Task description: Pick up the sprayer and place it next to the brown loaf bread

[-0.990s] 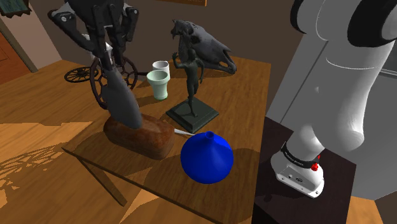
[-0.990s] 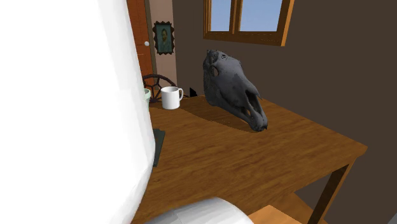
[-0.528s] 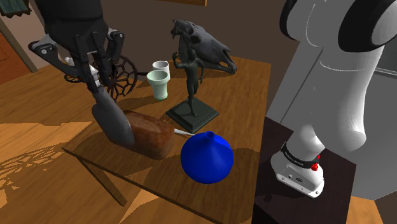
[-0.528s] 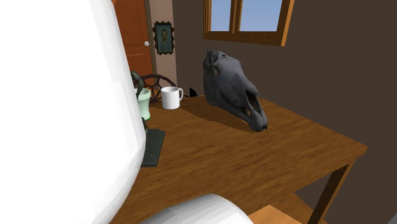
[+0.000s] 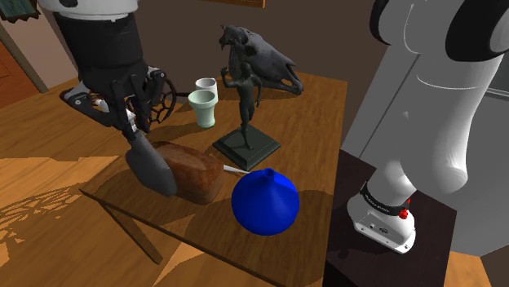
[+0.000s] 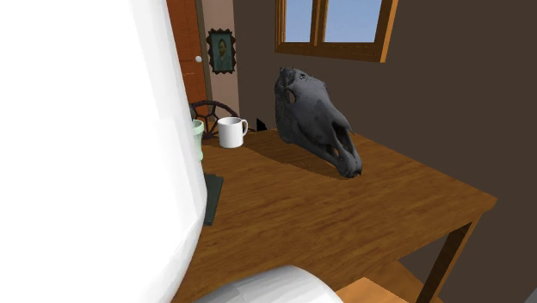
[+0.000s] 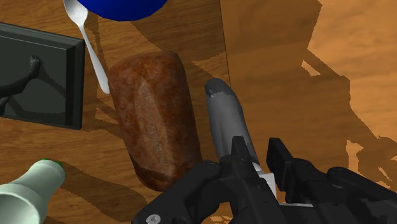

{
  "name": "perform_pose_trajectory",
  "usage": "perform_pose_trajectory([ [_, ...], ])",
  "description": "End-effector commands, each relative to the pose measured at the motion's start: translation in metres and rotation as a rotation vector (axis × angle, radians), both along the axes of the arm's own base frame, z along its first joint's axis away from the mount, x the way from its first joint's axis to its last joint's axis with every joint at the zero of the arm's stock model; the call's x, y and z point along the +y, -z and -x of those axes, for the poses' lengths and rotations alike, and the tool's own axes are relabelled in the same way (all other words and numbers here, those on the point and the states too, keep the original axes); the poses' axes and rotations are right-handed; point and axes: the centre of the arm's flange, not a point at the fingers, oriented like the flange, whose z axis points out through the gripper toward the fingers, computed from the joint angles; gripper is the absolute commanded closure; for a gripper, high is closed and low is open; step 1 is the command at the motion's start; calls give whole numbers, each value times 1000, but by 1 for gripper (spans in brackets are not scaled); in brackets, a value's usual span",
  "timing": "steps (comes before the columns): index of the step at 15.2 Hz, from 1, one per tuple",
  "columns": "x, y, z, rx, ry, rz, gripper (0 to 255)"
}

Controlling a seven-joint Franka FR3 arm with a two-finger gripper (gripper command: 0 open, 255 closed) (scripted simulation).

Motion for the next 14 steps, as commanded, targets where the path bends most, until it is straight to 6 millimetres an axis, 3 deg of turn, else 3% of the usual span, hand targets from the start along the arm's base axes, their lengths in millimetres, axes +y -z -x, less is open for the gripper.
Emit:
perform_pose_trajectory([
  [1, -1, 10, 0, 0, 0, -1, 255],
  [14, -1, 79, 0, 0, 0, -1, 255],
])
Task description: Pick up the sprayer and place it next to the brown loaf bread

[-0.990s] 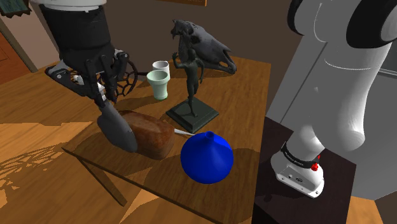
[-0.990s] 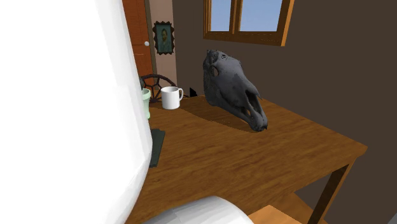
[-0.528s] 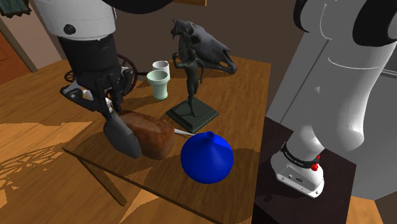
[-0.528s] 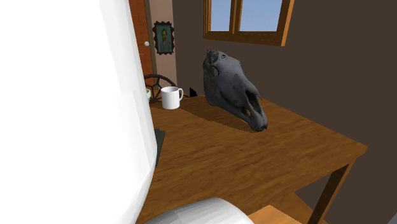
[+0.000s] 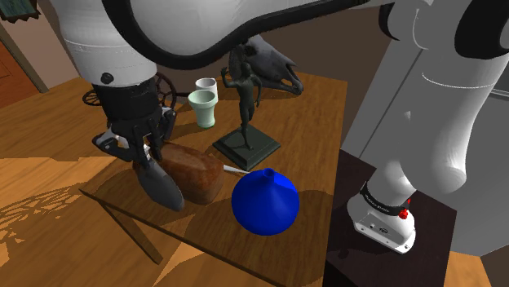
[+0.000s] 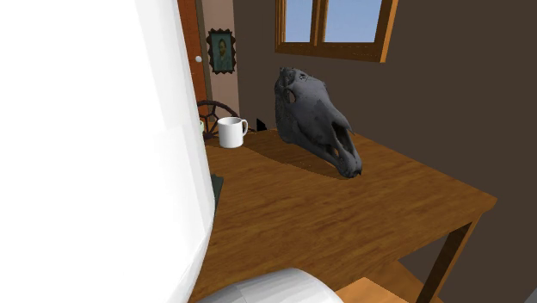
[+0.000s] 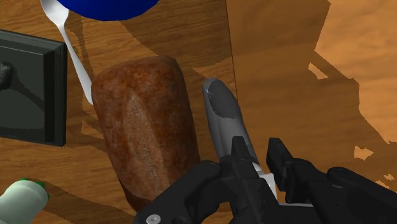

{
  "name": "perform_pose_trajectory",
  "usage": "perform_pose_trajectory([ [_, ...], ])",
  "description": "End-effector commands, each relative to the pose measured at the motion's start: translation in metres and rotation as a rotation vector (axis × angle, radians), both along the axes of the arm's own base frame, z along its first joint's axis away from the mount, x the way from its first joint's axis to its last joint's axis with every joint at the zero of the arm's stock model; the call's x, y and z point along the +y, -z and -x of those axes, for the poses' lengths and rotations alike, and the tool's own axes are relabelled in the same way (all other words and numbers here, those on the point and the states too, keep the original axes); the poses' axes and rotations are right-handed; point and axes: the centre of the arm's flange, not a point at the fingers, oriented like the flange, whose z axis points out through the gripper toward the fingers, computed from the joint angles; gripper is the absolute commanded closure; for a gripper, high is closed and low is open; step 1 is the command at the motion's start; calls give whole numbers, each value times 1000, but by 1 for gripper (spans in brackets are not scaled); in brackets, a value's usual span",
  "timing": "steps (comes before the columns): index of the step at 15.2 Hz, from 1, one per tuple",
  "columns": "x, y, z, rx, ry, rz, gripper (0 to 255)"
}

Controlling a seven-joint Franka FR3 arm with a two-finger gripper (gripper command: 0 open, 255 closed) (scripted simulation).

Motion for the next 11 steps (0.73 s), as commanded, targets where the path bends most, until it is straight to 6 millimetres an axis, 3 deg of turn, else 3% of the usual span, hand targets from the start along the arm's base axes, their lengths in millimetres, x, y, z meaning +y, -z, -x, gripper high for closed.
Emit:
perform_pose_trajectory([
  [1, 0, 10, 0, -1, 0, -1, 255],
  [7, 0, 42, 0, -1, 0, -1, 255],
  [11, 0, 45, 0, -1, 0, -1, 255],
])
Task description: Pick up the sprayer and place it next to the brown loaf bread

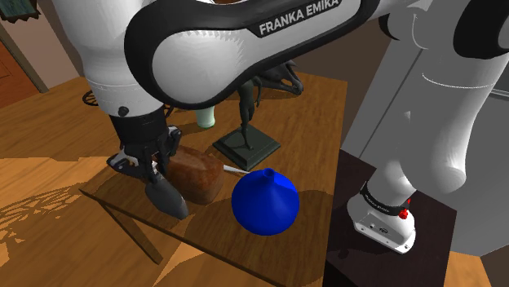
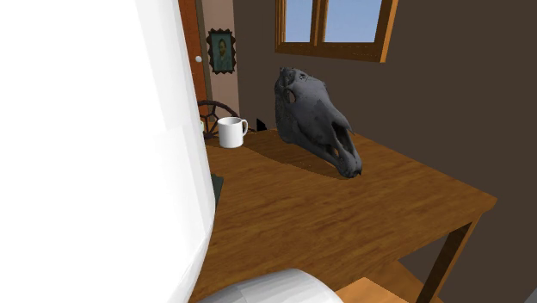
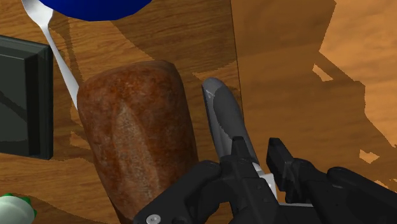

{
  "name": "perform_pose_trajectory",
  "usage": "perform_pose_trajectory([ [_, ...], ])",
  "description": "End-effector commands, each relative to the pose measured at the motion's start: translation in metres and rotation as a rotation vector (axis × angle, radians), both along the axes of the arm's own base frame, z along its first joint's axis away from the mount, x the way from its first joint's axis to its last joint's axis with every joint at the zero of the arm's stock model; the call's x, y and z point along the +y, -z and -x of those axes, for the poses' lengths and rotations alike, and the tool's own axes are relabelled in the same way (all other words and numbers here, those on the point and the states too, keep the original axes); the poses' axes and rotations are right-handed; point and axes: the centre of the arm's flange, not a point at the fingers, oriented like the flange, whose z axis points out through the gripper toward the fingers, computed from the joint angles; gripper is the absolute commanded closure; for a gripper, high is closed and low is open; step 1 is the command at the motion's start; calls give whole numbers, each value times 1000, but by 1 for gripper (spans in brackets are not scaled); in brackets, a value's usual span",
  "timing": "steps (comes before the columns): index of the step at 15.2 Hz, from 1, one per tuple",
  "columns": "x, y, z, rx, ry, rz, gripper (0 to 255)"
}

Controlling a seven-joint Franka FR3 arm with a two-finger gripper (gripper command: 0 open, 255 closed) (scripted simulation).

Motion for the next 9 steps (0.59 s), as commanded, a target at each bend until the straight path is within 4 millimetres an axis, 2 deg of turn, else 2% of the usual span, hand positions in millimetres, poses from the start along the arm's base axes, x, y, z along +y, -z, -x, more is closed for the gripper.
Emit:
perform_pose_trajectory([
  [1, 0, 0, 0, 0, 0, 0, 255],
  [4, 0, 0, 0, 0, 0, 0, 255],
  [5, 0, 0, 0, 0, 0, 0, 0],
  [9, 0, 0, 0, 0, 0, 0, 0],
])
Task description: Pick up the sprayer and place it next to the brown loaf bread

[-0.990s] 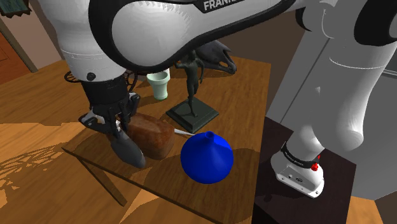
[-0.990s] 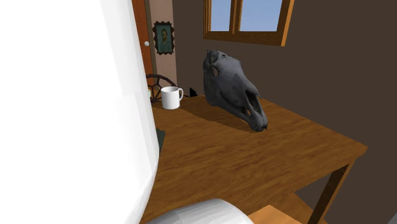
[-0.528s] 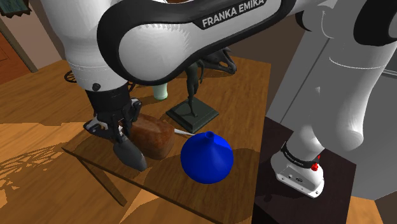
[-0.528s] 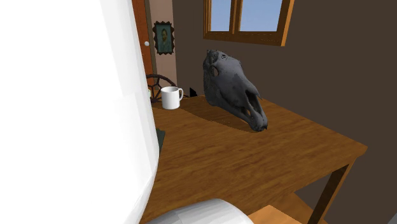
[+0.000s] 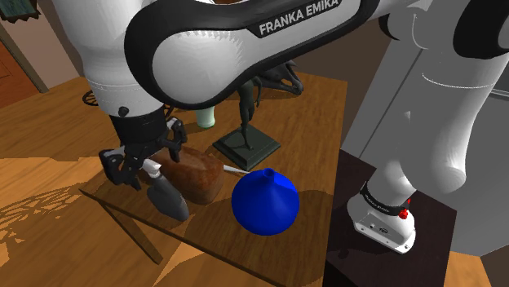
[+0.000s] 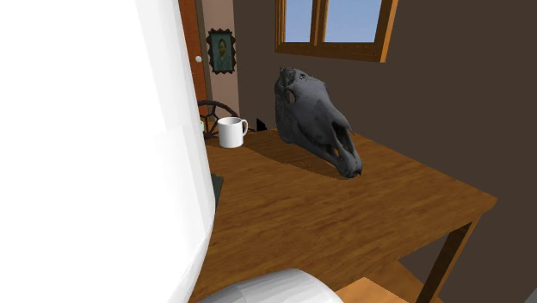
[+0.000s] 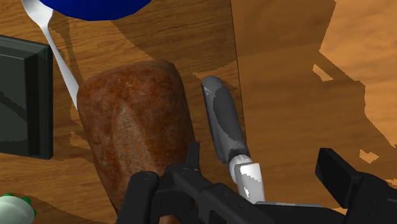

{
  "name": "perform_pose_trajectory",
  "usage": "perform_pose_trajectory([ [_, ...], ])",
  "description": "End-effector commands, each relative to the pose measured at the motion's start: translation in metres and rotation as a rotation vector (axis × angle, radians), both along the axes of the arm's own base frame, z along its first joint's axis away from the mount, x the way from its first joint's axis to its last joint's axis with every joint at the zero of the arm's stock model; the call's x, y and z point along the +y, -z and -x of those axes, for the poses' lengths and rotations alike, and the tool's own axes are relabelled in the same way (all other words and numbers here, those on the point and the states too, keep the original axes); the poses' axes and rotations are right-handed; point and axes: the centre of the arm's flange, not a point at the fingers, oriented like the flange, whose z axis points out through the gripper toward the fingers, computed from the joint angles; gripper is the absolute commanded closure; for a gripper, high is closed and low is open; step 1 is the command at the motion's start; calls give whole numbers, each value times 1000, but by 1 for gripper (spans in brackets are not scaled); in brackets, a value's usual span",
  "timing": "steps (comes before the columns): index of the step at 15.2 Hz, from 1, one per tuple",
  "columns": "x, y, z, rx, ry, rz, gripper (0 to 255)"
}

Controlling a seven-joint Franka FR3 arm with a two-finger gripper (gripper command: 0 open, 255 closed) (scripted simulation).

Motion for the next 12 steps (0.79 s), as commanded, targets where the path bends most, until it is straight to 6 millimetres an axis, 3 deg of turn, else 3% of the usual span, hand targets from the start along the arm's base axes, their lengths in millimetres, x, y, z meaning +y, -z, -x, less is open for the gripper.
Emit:
perform_pose_trajectory([
  [1, 0, 0, 0, 0, 0, 0, 0],
  [5, -3, -50, 2, 0, 0, 0, 0],
  [12, -3, -50, 2, 0, 0, 0, 0],
])
